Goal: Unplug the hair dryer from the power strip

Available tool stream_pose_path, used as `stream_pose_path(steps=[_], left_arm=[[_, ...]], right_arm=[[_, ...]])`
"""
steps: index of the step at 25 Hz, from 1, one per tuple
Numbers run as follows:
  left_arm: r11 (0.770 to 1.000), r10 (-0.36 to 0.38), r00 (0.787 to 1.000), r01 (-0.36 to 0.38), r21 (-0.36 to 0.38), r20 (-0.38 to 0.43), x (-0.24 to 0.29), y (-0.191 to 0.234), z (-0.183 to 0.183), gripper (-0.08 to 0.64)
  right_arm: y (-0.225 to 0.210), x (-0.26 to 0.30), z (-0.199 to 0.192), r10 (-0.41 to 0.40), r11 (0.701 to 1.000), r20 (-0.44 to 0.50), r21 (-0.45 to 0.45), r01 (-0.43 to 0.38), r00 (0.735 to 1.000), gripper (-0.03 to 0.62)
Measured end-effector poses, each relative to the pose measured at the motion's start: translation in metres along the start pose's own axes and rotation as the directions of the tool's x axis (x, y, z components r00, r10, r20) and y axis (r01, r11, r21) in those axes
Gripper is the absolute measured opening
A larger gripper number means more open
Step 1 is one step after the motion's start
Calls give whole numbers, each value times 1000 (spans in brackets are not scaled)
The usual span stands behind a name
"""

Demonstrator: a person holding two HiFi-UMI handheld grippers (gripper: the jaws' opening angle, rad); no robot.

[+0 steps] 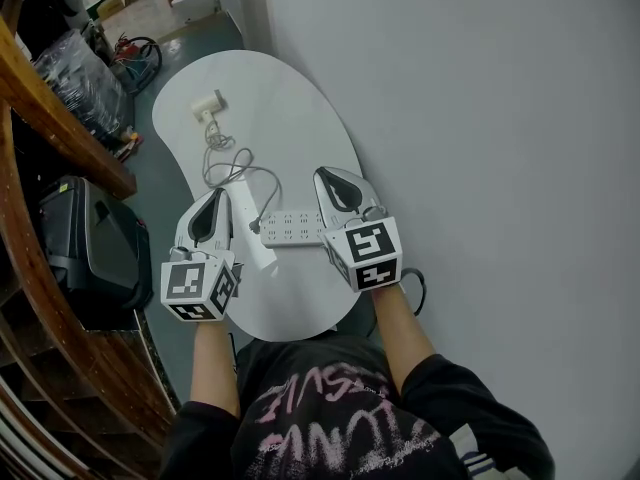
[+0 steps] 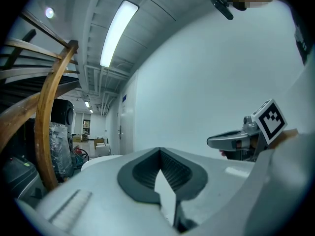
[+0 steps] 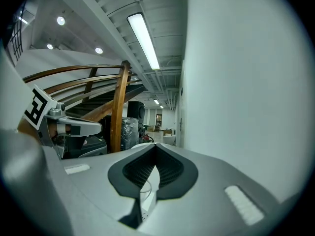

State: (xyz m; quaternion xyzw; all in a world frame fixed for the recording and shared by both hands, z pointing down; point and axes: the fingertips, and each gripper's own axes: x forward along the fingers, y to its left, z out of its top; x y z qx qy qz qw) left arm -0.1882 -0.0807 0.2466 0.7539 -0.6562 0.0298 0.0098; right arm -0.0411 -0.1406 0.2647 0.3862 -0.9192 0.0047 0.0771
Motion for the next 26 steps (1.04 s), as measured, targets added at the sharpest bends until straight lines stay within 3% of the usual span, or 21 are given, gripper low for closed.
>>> stream_pose_path(steps=[26], left_arm=[[1000,5,1000,-5,-5,14,-9,-2,1,3]], right_arm=[[-4,-10,8,-16,1000,52,2,16,999,14]])
